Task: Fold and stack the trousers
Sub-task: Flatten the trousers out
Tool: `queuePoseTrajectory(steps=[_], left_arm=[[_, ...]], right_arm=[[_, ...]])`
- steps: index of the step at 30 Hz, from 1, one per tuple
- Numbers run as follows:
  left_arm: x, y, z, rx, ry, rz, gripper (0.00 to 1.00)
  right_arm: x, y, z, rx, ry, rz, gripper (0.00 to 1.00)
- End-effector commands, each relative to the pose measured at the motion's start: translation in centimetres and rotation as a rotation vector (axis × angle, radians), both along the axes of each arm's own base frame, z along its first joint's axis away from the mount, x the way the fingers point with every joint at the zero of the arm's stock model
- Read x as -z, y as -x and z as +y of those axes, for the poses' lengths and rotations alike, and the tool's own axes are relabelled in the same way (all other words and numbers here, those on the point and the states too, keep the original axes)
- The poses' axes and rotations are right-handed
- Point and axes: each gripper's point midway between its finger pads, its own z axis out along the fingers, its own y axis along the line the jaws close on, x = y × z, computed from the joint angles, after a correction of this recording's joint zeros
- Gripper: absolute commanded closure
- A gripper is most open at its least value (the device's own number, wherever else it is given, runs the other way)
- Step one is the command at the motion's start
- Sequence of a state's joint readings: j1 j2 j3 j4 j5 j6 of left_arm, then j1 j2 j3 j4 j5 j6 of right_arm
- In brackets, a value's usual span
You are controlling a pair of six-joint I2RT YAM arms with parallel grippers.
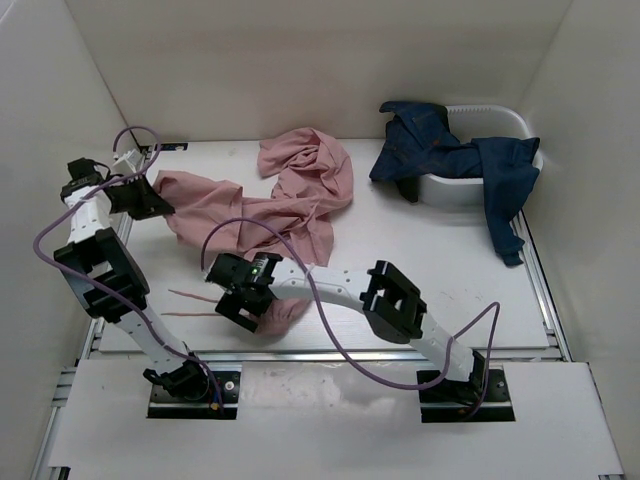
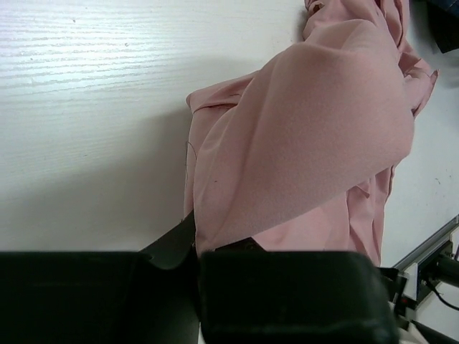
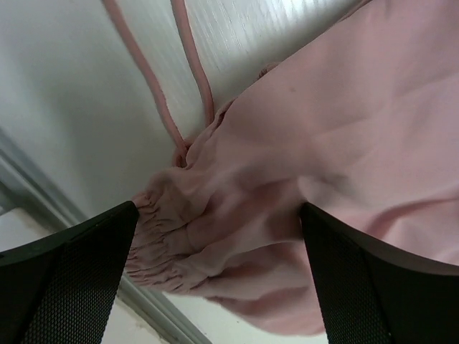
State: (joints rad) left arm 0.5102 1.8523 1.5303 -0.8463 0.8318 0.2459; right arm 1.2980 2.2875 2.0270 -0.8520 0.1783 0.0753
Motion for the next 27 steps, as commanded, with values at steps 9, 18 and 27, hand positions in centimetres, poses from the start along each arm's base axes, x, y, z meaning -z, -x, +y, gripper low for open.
queuePoseTrajectory(steps=[9, 18, 27], left_arm=[[-3.3, -0.1, 0.7, 0.01, -0.032, -0.086, 0.86], [-6.9, 2.9, 7.4, -0.124, -0.194, -0.096, 0.86], [-12.7, 12.7, 18.1, -0.352, -0.44, -0.023, 0.86]], right_arm=[[2.7, 2.0, -1.1, -0.008, 0.08, 0.014, 0.1], [-9.6, -2.3, -7.2, 0.357, -0.125, -0.202, 1.0], [-24.7, -2.0, -22.6, 0.803, -0.667, -0.335, 1.0]])
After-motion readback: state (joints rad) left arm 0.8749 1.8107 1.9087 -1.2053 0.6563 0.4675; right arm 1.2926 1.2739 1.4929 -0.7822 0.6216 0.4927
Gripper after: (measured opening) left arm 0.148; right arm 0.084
